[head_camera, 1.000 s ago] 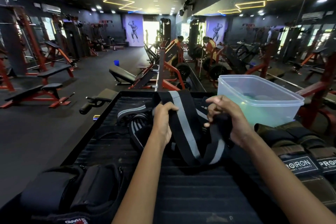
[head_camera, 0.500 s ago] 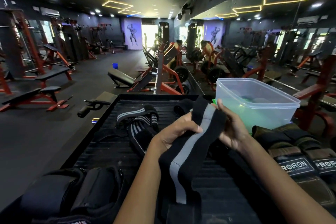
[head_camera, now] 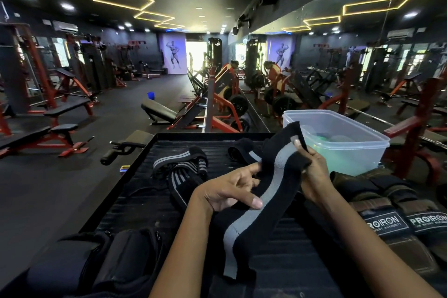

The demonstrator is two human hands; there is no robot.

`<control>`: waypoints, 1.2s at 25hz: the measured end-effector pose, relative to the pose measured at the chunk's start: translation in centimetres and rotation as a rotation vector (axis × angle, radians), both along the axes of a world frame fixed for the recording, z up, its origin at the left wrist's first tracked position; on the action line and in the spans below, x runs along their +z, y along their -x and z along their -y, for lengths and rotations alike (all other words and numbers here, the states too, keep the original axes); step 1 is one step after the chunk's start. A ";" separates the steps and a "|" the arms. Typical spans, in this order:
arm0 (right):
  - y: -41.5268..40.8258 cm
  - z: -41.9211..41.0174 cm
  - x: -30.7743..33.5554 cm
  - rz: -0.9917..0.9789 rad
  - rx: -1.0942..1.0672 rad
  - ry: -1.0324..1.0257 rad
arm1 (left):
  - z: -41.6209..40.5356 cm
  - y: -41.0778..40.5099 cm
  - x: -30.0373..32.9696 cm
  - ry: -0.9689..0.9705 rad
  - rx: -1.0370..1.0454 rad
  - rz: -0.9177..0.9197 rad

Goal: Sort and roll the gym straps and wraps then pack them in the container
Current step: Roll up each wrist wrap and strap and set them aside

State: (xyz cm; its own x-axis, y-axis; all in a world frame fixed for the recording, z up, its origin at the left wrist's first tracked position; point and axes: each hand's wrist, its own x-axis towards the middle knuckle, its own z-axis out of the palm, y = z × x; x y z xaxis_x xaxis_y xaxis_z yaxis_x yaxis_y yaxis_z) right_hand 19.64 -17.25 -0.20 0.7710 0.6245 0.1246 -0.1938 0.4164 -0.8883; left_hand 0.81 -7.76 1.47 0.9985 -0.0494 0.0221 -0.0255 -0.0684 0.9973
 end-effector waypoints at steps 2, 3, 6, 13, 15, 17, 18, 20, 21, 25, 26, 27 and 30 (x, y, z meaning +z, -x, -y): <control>0.1 0.0 0.1 -0.028 -0.123 -0.014 | -0.8 -0.1 -0.3 0.014 0.017 -0.015; 0.1 0.0 0.1 -0.054 -0.174 -0.033 | -1.1 -0.2 -0.5 0.022 0.025 -0.042; 0.3 0.1 0.6 -0.167 -0.268 -0.097 | -1.4 -0.6 -0.6 -0.132 0.065 -0.168; -0.4 0.6 2.0 -0.267 -0.360 -0.256 | 1.9 -2.2 -0.2 -0.910 0.004 -0.560; -0.2 0.7 2.2 -0.269 -0.360 -0.273 | 3.0 -2.2 0.0 -1.100 0.124 -0.558; -0.1 0.7 2.0 -0.267 -0.393 -0.267 | 3.4 -2.1 1.6 -1.157 0.243 -0.520; -0.1 0.8 1.9 -0.267 -0.417 -0.249 | 3.3 -2.2 2.7 -1.180 0.305 -0.502; -0.1 0.8 1.7 -0.271 -0.439 -0.197 | 2.5 -2.9 5.3 -1.343 0.490 -0.496; -0.1 0.8 1.5 -0.274 -0.432 -0.175 | 2.0 -3.5 6.5 -1.487 0.594 -0.524; 0.5 0.2 0.9 -0.186 -0.372 -0.022 | -1.0 -6.5 7.8 -1.859 0.989 -0.330; 0.6 -0.1 0.5 -0.130 -0.357 0.038 | -1.6 -7.1 7.1 -1.855 1.065 -0.234; 0.8 -0.2 0.1 -0.071 -0.338 0.099 | -1.9 -7.5 6.1 -1.813 1.119 -0.150; 1.5 -0.7 -0.6 0.046 -0.278 0.227 | -1.0 -7.6 2.3 -1.444 1.127 -0.021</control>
State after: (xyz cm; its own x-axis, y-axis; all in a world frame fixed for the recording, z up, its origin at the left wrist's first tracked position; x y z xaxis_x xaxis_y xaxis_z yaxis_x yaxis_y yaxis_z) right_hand 18.18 -16.57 -0.76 0.9119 0.4079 0.0450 -0.0590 0.2389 -0.9693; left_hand 8.42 -6.80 3.79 0.5654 0.6010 0.5649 0.6461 -0.7484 0.1495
